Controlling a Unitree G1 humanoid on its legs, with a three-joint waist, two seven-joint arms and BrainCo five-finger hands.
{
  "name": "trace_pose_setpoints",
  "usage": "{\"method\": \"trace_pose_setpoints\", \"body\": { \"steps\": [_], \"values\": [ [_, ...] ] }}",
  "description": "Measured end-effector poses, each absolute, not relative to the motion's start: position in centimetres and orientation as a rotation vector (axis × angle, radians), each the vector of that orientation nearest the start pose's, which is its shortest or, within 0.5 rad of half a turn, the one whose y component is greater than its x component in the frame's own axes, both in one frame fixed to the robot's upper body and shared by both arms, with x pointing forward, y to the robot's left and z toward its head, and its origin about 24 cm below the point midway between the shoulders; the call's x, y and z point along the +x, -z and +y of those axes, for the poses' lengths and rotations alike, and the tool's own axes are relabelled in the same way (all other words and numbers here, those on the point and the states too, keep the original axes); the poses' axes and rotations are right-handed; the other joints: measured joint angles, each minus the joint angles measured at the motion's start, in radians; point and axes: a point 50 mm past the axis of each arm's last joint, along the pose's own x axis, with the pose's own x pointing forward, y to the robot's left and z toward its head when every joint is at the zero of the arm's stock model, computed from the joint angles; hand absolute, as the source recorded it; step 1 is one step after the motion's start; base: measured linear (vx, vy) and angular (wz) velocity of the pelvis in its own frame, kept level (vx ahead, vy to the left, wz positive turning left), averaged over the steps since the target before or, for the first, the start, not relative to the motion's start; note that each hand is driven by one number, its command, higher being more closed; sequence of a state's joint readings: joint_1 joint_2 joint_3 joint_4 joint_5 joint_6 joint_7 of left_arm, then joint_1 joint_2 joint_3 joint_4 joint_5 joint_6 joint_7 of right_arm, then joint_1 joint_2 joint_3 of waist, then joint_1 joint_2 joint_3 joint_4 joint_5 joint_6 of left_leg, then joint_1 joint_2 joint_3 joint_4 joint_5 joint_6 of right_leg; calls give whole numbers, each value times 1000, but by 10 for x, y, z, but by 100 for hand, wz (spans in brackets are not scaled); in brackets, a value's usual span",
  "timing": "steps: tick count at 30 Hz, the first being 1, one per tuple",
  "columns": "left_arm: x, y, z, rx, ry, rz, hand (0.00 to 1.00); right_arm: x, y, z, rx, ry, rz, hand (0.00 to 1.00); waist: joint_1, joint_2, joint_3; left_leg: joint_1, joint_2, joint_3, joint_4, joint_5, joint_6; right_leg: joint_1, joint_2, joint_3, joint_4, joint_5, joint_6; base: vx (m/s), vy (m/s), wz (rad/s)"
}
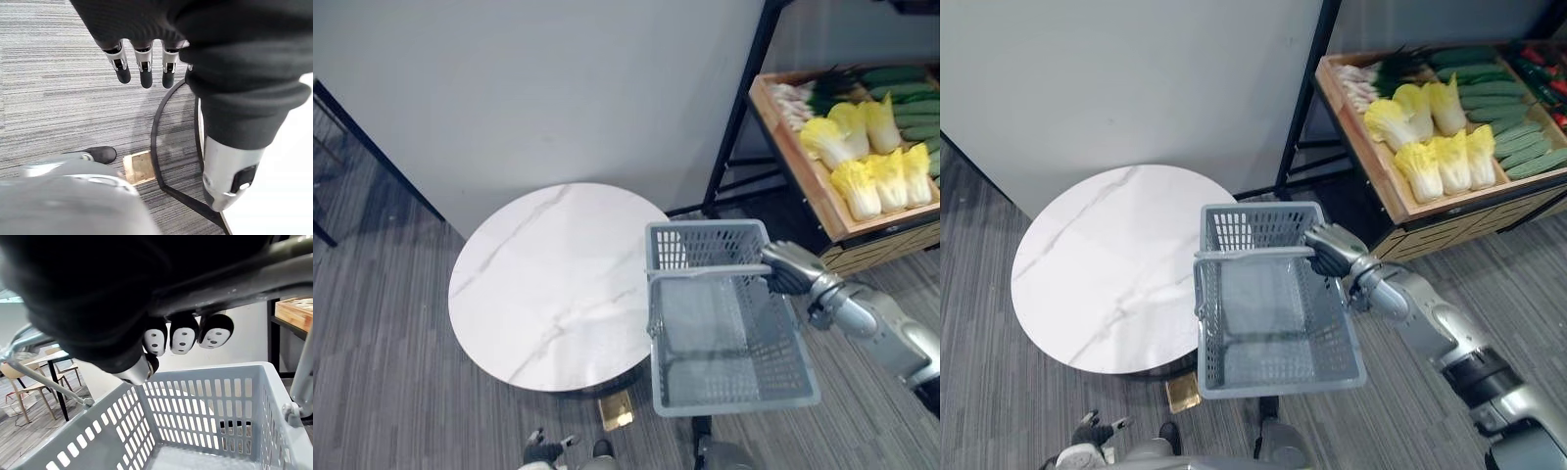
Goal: Pick vegetable in the basket
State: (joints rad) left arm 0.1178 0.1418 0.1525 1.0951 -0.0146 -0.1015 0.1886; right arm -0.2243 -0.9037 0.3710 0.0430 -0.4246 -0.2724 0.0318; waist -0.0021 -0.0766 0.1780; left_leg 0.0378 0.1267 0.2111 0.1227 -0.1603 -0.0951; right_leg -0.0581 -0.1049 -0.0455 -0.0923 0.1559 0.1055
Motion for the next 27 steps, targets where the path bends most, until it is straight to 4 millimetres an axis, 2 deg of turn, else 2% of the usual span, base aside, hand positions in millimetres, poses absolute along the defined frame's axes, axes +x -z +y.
{"method": "trace_pose_setpoints", "body": {
  "steps": [2, 5, 7, 8, 9, 10, 11, 12, 13, 14, 15, 17, 19, 20, 21, 23, 24, 27],
  "values": [
    [60, 160, 236, 169, -406, 1134, 0, 264, -95, -220, -1305, -475, -238, 100, -7, 2, 0, -23, 22, 0, 94, -46, 5, -13, 8, 7, 58, -28, 1, -52, 44, -10],
    [62, 159, 238, 201, -379, 1134, 0, 264, -100, -228, -1298, -413, -236, 100, -20, 0, 1, -94, 41, 25, 223, -100, 14, -87, 16, 46, 148, -29, -2, -95, 92, -35],
    [72, 157, 241, 226, -361, 1113, 0, 265, -108, -230, -1301, -370, -260, 100, -24, -6, 0, -163, 36, 68, 312, -136, 39, -161, 7, 98, 169, -6, 30, -204, 175, -74],
    [79, 155, 245, 255, -340, 1097, 0, 266, -112, -226, -1297, -363, -284, 100, -25, -37, 11, -174, -6, 101, 319, -142, 79, -198, -6, 152, 146, 36, 72, -270, 194, -127],
    [80, 155, 244, 275, -315, 1100, 0, 269, -112, -218, -1289, -377, -308, 100, -15, -34, 14, -160, 9, 200, 282, -123, 120, -200, -38, 101, 113, -14, 38, -291, 168, -143],
    [80, 156, 242, 274, -309, 1105, 0, 272, -112, -212, -1301, -394, -324, 100, -13, -15, 24, -155, 28, 228, 279, -122, 122, -243, -45, 11, 228, -73, -66, -319, 152, -160],
    [78, 157, 238, 269, -299, 1111, 0, 273, -108, -201, -1300, -440, -342, 100, -19, 16, 36, -124, 61, 286, 258, -112, 125, -286, -69, -150, 482, -143, -162, -254, 170, -152],
    [76, 158, 237, 279, -286, 1117, 0, 272, -99, -194, -1286, -478, -331, 100, -14, 21, 39, -79, 66, 336, 208, -86, 130, -255, -108, -252, 629, -172, -178, -210, 178, -144],
    [75, 158, 237, 290, -277, 1119, 0, 273, -94, -192, -1277, -492, -323, 100, -11, 20, 37, -60, 66, 364, 185, -73, 133, -222, -125, -287, 660, -181, -179, -138, 122, -139],
    [75, 158, 238, 306, -260, 1120, 0, 275, -88, -186, -1258, -511, -314, 100, 4, 19, 25, -41, 68, 426, 141, -48, 132, -177, -146, -331, 682, -225, -173, -134, 63, -146],
    [79, 157, 237, 305, -259, 1112, 0, 279, -88, -179, -1247, -521, -327, 100, 15, 8, 16, -39, 73, 483, 109, -22, 131, -140, -166, -350, 687, -244, -168, -127, 35, -150],
    [83, 157, 235, 300, -257, 1108, 0, 287, -90, -174, -1244, -512, -339, 100, 31, 6, 14, -44, 80, 563, 69, 14, 127, -87, -207, -381, 652, -246, -166, -124, -41, -138],
    [85, 157, 233, 287, -263, 1104, 0, 295, -92, -170, -1259, -501, -348, 100, 36, 5, 13, -52, 96, 636, 54, 43, 117, -40, -223, -412, 538, -251, -117, -116, -167, -127],
    [85, 157, 233, 280, -271, 1105, 0, 297, -93, -169, -1265, -497, -347, 100, 39, 4, 12, -55, 107, 679, 53, 58, 108, -27, -205, -429, 444, -248, -59, -83, -248, -95],
    [85, 158, 233, 277, -272, 1106, 0, 297, -92, -170, -1269, -496, -342, 100, 38, 6, 10, -55, 111, 697, 53, 70, 101, -21, -192, -446, 403, -252, -51, -85, -338, -128],
    [81, 160, 230, 269, -271, 1125, 0, 298, -85, -175, -1312, -495, -307, 100, 33, 27, -5, -49, 133, 750, 16, 120, 76, -1, -120, -445, 259, -223, -5, -78, -311, -103],
    [81, 160, 230, 264, -272, 1125, 0, 296, -80, -178, -1315, -494, -281, 100, 26, 29, -6, -41, 140, 767, 10, 136, 67, 12, -98, -437, 221, -219, -3, -61, -264, -59],
    [80, 160, 231, 255, -287, 1126, 0, 282, -59, -191, -1339, -506, -176, 100, 12, 38, -12, -18, 211, 765, 58, 168, 63, 72, -24, -428, 133, -196, -30, -47, -252, -30]
  ]
}}
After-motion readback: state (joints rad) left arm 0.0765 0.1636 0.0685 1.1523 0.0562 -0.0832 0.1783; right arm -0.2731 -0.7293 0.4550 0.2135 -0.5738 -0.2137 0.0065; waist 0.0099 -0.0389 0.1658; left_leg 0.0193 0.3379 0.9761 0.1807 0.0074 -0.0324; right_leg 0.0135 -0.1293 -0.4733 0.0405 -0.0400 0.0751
